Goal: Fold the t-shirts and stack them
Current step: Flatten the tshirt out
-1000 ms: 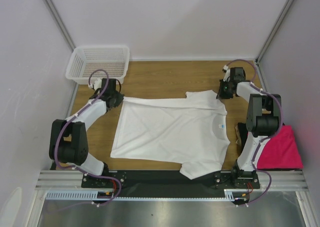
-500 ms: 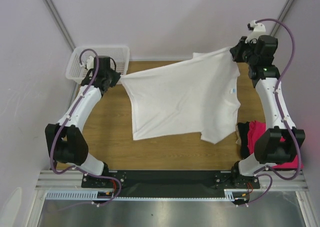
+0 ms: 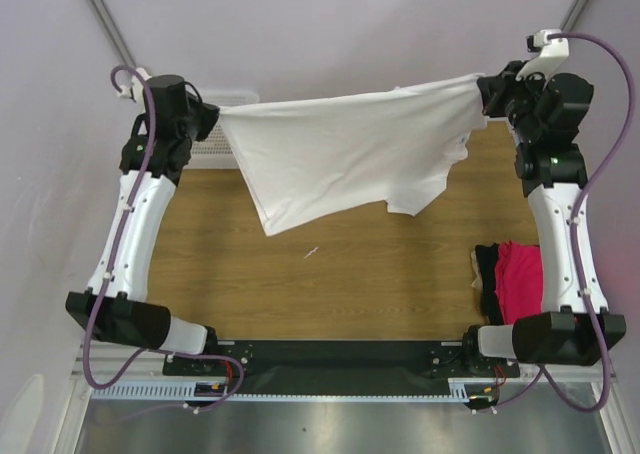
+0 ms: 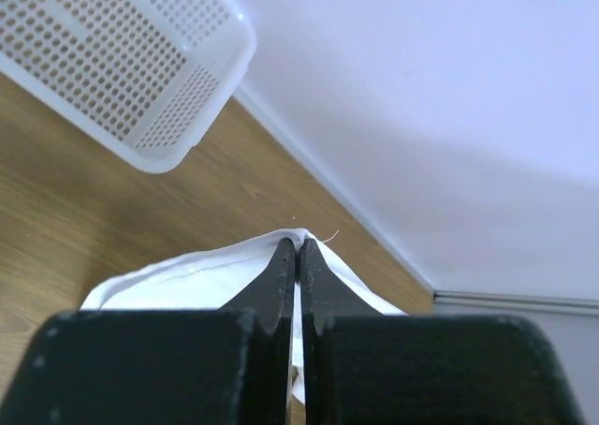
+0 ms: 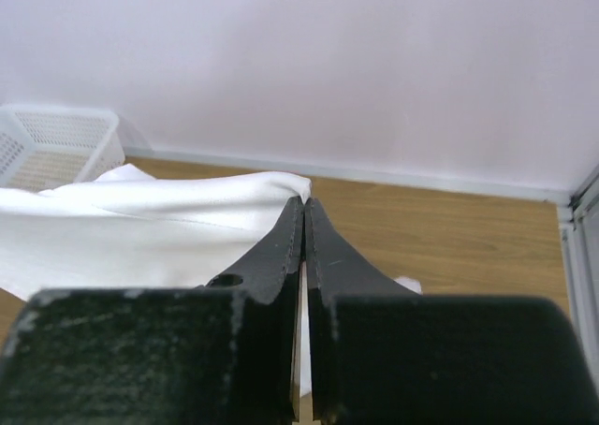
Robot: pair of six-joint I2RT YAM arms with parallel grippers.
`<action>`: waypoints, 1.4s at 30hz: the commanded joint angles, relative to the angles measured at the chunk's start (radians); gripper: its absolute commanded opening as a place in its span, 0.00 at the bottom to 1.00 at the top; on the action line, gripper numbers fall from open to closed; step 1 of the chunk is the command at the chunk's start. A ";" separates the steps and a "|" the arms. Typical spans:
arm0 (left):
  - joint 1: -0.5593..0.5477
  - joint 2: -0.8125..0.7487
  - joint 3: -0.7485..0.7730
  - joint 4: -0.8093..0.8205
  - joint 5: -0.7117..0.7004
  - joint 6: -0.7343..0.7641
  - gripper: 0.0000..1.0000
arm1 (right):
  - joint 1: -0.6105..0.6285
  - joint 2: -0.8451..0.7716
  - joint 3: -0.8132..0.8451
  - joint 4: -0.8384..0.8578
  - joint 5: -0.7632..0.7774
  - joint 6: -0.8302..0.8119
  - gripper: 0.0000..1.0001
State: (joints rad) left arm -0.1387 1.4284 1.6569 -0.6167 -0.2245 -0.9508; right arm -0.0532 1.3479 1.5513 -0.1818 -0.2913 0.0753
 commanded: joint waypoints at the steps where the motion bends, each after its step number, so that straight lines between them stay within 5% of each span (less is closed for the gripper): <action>1: 0.014 -0.088 0.069 -0.043 -0.044 0.047 0.00 | -0.007 -0.111 -0.003 0.081 0.044 0.021 0.00; 14: 0.060 -0.140 0.250 -0.375 0.045 -0.026 0.00 | 0.041 -0.320 -0.051 -0.008 0.110 -0.012 0.00; 28: 0.080 -0.272 0.241 -0.591 0.059 -0.063 0.00 | 0.050 -0.493 -0.080 -0.172 0.113 0.003 0.00; 42: 0.079 -0.326 0.392 -0.758 -0.001 -0.034 0.00 | 0.050 -0.604 0.035 -0.413 0.147 0.015 0.00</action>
State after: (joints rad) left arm -0.0780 1.1130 2.0010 -1.3251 -0.1741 -1.0023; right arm -0.0010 0.7555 1.5249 -0.5564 -0.2127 0.0937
